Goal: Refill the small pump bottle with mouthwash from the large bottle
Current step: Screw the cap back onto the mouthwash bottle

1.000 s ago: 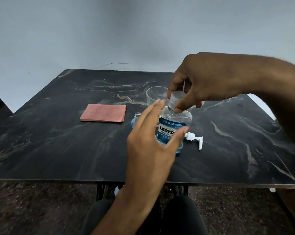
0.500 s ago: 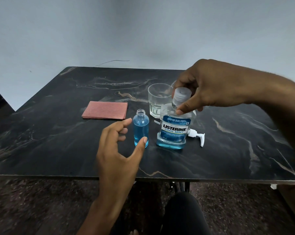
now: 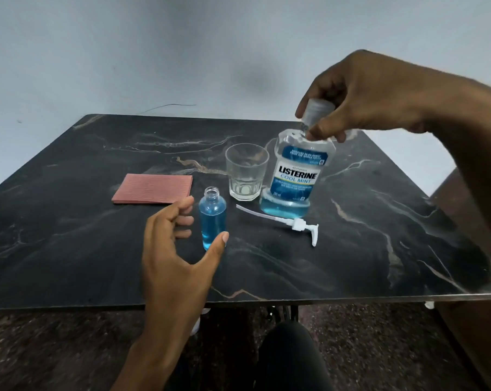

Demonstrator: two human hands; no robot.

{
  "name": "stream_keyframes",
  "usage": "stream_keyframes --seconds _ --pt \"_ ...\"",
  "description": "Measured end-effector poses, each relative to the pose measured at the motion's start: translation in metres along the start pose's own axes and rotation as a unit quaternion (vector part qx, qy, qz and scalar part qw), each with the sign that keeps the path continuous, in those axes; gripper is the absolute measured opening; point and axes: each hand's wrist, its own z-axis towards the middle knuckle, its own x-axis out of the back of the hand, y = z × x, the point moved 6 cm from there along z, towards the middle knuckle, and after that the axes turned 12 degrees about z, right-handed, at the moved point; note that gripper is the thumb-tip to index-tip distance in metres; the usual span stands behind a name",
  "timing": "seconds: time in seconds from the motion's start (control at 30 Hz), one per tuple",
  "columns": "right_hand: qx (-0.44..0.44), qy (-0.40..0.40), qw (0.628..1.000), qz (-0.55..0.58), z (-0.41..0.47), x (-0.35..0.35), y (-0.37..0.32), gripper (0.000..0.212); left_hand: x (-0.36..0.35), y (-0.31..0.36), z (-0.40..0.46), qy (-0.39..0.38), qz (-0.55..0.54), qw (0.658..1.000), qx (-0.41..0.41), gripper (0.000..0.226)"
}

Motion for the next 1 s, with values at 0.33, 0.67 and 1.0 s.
stream_keyframes --seconds 0.33,0.67,1.0 --pt "-0.07 0.052 0.994 -0.059 0.041 0.01 0.062 0.026 -0.018 -0.018 0.003 -0.055 -0.008 0.996 0.063 0.077" --pt "-0.086 0.068 0.991 -0.073 0.055 -0.002 0.082 0.035 -0.017 -0.019 0.007 -0.071 0.009 0.996 0.062 0.066" --pt "-0.051 0.152 0.971 -0.176 0.033 0.007 0.057 0.072 -0.018 -0.013 0.012 -0.088 0.02 0.995 0.053 0.061"
